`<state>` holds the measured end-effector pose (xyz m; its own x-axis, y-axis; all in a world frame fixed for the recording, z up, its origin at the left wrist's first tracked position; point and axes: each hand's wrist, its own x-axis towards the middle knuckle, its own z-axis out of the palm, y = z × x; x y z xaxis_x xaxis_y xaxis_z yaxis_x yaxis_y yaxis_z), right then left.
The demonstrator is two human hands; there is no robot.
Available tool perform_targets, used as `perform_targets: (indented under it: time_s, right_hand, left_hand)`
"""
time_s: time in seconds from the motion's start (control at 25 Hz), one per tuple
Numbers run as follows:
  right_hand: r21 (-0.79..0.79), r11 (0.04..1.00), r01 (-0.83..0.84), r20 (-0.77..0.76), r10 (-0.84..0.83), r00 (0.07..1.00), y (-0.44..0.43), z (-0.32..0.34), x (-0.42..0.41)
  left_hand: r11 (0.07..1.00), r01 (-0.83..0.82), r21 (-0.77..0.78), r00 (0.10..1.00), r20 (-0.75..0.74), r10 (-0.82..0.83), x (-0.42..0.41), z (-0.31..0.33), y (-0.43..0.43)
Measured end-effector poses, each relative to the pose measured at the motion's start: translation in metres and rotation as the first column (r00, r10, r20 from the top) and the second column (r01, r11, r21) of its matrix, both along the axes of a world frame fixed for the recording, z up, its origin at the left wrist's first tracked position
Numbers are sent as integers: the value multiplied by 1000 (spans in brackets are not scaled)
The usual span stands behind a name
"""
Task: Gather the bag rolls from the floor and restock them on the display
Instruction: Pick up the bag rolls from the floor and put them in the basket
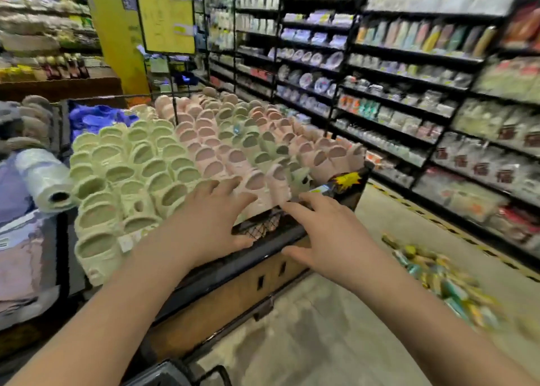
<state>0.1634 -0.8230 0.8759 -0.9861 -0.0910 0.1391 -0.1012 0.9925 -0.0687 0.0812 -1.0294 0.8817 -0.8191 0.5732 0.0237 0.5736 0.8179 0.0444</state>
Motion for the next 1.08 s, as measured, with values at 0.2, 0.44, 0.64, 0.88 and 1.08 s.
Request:
perform_targets:
  time_s: [0.2, 0.44, 0.64, 0.88, 1.08]
  right_hand:
    - [-3, 958, 286, 38, -285, 958, 100, -5, 60]
    - [33, 844, 535, 20, -536, 844, 256, -13, 112]
    - [58, 752, 657, 36, -659, 751, 394, -9, 137]
    - [66, 668, 741, 124, -742, 658, 523, -36, 113]
    - [87, 610, 788, 152, -789, 595, 614, -73, 55]
  left_hand:
    - [966, 257, -20, 964, 71, -255, 8, -8, 129]
    - [857, 514, -38, 858, 19, -513, 26, -11, 335]
    - [793, 609, -30, 793, 40, -608, 35, -17, 489]
    - [738, 671, -67, 740, 118, -662, -6, -52, 626]
    - [659, 751, -37, 657, 139, -741, -74, -93, 737]
